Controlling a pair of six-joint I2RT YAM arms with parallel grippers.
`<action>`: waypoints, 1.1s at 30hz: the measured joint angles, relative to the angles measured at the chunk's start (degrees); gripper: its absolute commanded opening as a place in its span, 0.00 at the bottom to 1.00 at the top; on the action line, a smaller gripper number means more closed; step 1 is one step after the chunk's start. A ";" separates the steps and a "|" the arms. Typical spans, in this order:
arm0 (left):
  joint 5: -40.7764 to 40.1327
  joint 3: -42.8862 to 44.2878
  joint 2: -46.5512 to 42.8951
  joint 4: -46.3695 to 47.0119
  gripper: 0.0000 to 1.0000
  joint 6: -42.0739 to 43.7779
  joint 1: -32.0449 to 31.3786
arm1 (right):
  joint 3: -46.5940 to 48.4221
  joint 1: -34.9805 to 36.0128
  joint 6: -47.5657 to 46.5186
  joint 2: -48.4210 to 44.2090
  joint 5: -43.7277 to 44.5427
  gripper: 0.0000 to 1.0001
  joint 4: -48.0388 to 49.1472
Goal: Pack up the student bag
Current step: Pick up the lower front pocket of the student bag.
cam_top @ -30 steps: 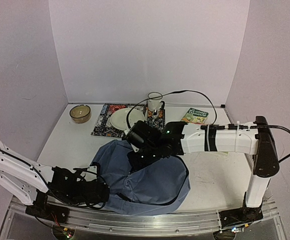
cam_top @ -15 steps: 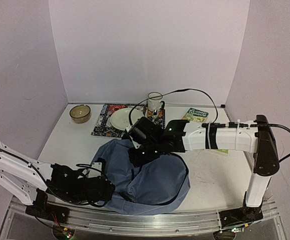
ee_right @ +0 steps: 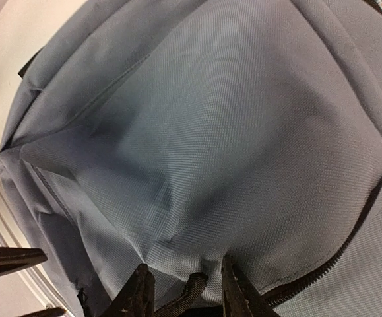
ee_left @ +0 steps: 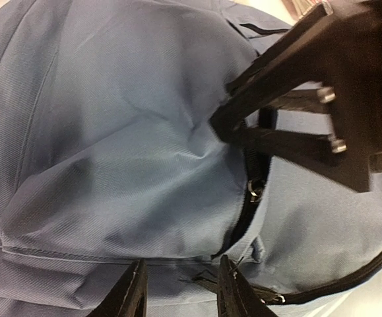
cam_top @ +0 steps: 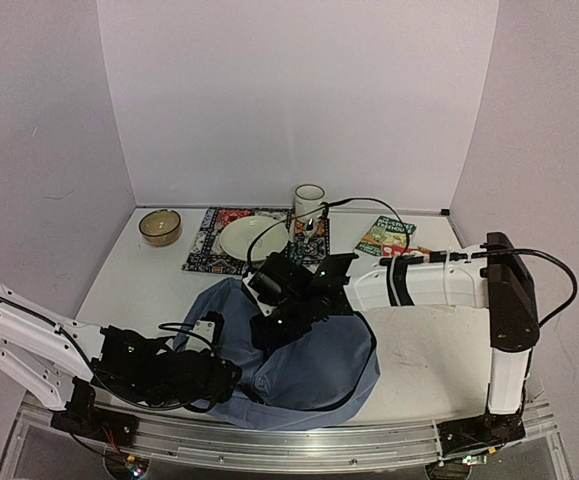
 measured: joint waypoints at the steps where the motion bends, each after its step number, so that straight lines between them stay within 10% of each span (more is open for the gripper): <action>1: 0.02 0.00 0.02 0.33 0.38 0.16 -0.04 | -0.02 0.00 -0.03 0.21 -0.14 0.36 0.00; 12: 0.41 0.00 1.33 3.09 0.37 2.04 -0.17 | -0.39 -0.16 -0.52 0.56 -1.94 0.18 0.22; 24: 0.46 0.00 1.45 5.03 0.37 3.61 -0.18 | -0.99 -0.22 0.03 0.58 -3.73 0.23 0.61; 33: 0.50 0.00 2.62 6.01 0.38 4.89 -0.38 | -0.99 -0.24 -0.09 1.00 -5.42 0.00 0.61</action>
